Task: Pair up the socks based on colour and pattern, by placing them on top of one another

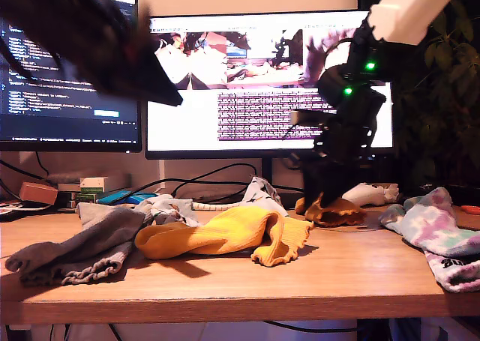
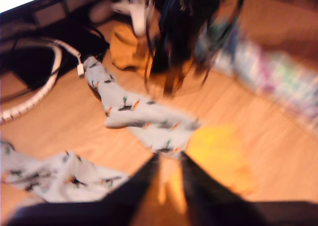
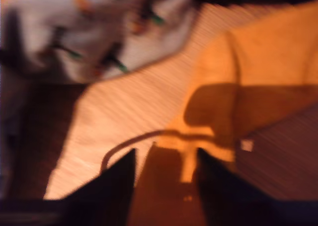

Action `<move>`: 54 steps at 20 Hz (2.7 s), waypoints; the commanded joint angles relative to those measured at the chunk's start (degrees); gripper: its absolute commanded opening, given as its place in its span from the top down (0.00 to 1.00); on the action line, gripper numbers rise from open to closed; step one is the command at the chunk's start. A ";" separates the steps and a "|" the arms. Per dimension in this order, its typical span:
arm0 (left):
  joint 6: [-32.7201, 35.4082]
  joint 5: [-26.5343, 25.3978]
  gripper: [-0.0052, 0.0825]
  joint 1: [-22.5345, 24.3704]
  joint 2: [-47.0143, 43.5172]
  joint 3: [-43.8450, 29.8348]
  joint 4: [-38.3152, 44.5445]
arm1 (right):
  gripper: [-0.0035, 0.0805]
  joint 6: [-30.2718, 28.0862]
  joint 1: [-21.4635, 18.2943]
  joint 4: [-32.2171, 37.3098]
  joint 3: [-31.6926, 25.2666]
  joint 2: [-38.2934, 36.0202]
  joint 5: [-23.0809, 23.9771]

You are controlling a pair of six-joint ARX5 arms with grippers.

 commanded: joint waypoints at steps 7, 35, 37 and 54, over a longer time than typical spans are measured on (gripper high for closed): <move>16.81 5.20 0.42 -1.77 13.94 -1.14 5.92 | 0.97 5.51 -0.42 -5.03 0.55 -0.33 -2.25; 18.51 -1.38 0.97 -3.87 22.62 -0.46 7.69 | 0.97 21.77 6.64 -38.12 0.09 -7.69 0.13; 18.51 -1.36 0.97 -3.72 22.62 -0.04 7.34 | 0.97 22.29 7.78 -38.97 -1.29 -7.69 0.24; 18.10 -1.33 0.97 -3.30 22.58 0.96 6.80 | 0.69 21.57 9.86 -31.06 -4.79 -17.66 10.08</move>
